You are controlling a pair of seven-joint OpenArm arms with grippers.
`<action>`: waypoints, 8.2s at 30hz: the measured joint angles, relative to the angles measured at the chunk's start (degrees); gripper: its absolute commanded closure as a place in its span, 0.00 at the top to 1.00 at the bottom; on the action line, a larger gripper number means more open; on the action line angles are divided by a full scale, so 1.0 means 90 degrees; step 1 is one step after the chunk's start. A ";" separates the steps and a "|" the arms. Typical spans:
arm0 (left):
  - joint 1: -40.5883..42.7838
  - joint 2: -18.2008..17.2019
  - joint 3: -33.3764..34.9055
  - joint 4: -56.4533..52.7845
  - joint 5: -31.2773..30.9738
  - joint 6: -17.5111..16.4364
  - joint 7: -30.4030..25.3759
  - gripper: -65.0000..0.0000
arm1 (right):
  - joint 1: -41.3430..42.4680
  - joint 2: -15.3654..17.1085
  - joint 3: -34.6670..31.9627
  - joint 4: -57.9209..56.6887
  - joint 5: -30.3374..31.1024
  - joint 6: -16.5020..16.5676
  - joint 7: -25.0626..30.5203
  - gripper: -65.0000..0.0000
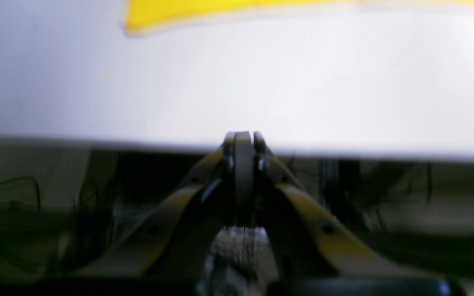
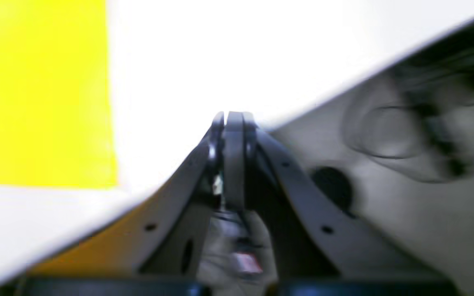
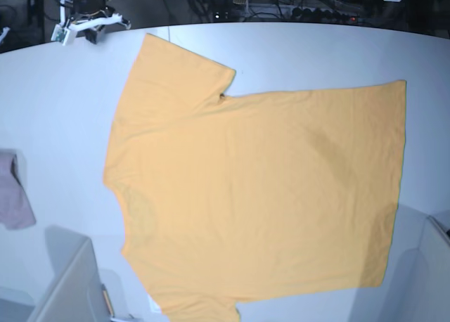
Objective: Fold the T-shirt properly
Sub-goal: 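Move both grippers down to the shirt's shoulder corners and grasp them, then lift the shoulder corners and pull them toward the robot, then adjust the grips on the shoulder corners with both grippers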
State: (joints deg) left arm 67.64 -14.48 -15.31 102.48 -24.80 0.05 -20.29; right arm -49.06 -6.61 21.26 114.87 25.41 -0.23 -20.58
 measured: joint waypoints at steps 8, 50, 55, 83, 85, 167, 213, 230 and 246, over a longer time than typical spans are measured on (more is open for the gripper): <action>-0.0622 -0.0002 -0.0559 0.0000 -0.0789 0.0000 0.0036 0.47 | 0.1200 0.0724 -0.0044 -0.0165 0.1734 -0.0032 -0.1508 0.47; -0.4823 0.0636 -0.4080 -0.1613 -0.1579 -0.2540 0.6496 0.89 | 0.2271 0.0729 -0.0316 -0.1770 0.2533 0.0024 -0.2407 0.00; -0.5085 0.0639 -0.4051 -0.2103 -0.1593 -0.2543 0.6373 0.89 | 0.2305 0.0716 -0.0301 -0.1770 0.2526 0.0022 -0.2395 0.00; -0.5702 0.0763 -0.3888 -0.2963 -0.2761 -0.2759 0.6215 0.66 | 0.2412 0.0716 -0.0301 -0.1780 0.2467 -0.0024 -0.2436 0.00; -0.5739 0.0777 -0.3871 -0.2985 -0.2730 -0.2684 0.6334 0.44 | 0.2412 0.0716 -0.0301 -0.1780 0.2465 -0.0022 -0.2436 0.00; -0.7395 0.0668 -0.3755 -0.2176 -0.0053 -0.2528 0.6761 0.00 | 0.5734 0.0903 -0.0345 -0.2963 0.3815 -0.0690 -0.3342 0.00; -0.8995 0.0056 -0.3242 -0.4282 0.0731 -0.2526 0.6715 0.00 | 0.7563 0.1258 -0.1013 -0.5790 0.3126 -0.0709 -0.2378 0.00; -0.8993 0.0034 -0.2912 -0.4160 0.0731 -0.2283 0.6713 0.00 | 0.7844 0.1229 -0.1571 -0.6156 0.3128 -0.0707 -0.2171 0.00; -0.9078 0.0039 -0.2929 -0.4160 0.0750 -0.2239 0.6725 0.54 | 0.7791 0.1309 -0.1569 -0.6159 0.3123 -0.0709 -0.2106 0.43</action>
State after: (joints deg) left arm -14.06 -14.13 -41.67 65.04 -18.04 -20.10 40.23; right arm 21.06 5.17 7.14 59.44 53.52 -6.61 -39.53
